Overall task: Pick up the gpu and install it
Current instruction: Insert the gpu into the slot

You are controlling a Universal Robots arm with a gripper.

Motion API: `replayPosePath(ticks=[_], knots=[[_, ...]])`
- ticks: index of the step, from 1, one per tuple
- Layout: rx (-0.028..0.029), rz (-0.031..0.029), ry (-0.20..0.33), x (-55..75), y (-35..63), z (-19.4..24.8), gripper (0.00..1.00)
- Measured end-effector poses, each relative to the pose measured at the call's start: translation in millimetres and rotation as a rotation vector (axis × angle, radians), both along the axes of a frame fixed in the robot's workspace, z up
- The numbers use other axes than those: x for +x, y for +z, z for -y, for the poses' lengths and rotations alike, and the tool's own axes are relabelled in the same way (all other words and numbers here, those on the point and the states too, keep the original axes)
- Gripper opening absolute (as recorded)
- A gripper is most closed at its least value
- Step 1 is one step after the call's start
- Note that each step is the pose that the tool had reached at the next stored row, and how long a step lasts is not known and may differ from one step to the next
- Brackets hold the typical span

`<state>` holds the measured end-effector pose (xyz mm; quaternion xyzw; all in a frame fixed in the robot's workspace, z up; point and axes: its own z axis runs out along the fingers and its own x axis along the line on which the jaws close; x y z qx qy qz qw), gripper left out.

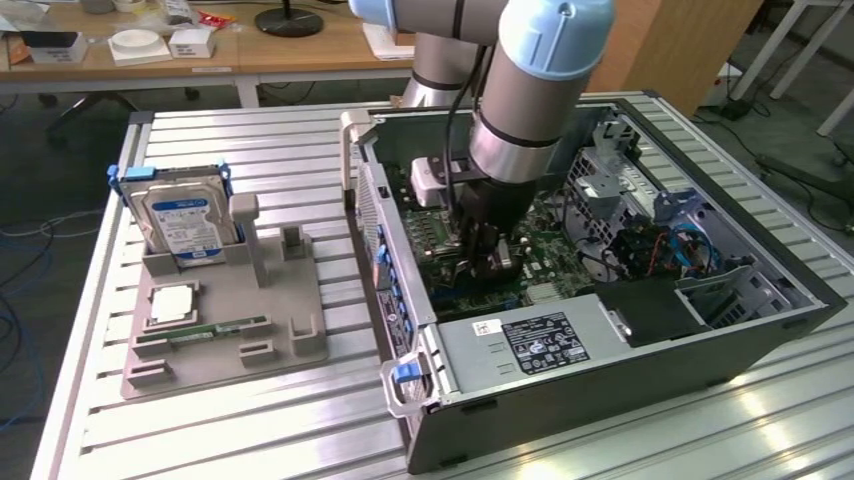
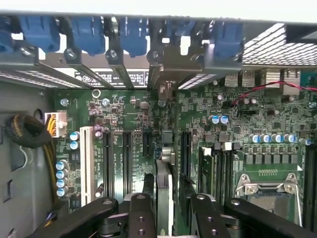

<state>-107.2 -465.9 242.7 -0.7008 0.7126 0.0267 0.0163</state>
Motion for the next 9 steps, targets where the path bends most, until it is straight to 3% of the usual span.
replayPosePath(ticks=[9], knots=[[0.0,0.001,0.0,0.0,13.5,0.0,0.34]])
